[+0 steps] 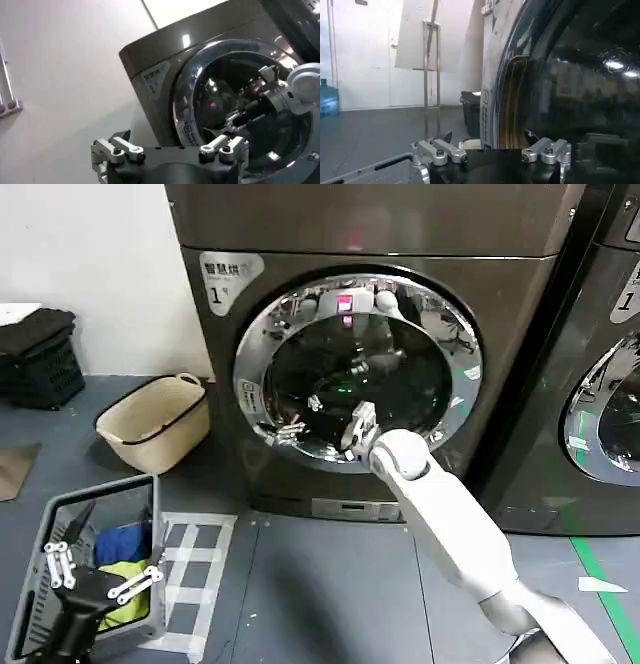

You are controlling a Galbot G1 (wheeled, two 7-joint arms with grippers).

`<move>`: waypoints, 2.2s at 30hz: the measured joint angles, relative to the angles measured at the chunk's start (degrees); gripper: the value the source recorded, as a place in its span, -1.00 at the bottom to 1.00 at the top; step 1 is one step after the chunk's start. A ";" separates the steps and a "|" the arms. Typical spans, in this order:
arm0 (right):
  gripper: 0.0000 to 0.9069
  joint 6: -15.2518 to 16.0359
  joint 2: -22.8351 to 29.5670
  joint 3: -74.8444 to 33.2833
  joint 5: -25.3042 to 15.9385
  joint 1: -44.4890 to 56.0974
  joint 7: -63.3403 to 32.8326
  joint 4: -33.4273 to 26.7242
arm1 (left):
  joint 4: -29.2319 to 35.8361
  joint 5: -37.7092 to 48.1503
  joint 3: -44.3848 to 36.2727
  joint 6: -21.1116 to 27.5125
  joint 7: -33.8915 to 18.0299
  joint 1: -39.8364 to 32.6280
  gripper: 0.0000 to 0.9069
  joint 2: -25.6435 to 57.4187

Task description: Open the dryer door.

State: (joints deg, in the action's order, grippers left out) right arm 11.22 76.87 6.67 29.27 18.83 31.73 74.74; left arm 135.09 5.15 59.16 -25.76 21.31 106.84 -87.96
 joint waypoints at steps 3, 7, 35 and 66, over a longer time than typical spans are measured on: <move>1.00 0.00 0.46 0.35 -0.09 -0.45 0.02 -0.66 | 0.00 -0.02 0.00 -0.02 0.01 0.00 1.00 -0.04; 1.00 -0.01 1.12 0.72 -0.12 -1.09 0.17 -1.48 | 0.00 -0.04 -0.01 -0.06 0.04 -0.02 1.00 -0.04; 1.00 -0.85 4.87 2.81 -0.84 -5.94 2.94 -8.23 | 0.42 -0.08 0.19 -0.35 0.11 0.16 1.00 -0.02; 1.00 0.09 2.95 4.53 4.22 -6.42 8.41 -7.39 | 0.24 -0.15 0.08 -0.42 0.11 0.16 1.00 0.04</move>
State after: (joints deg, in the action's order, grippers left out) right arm 11.31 79.83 11.20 33.49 12.41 40.14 67.35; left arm 135.33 5.01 59.24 -26.18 21.41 107.00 -87.91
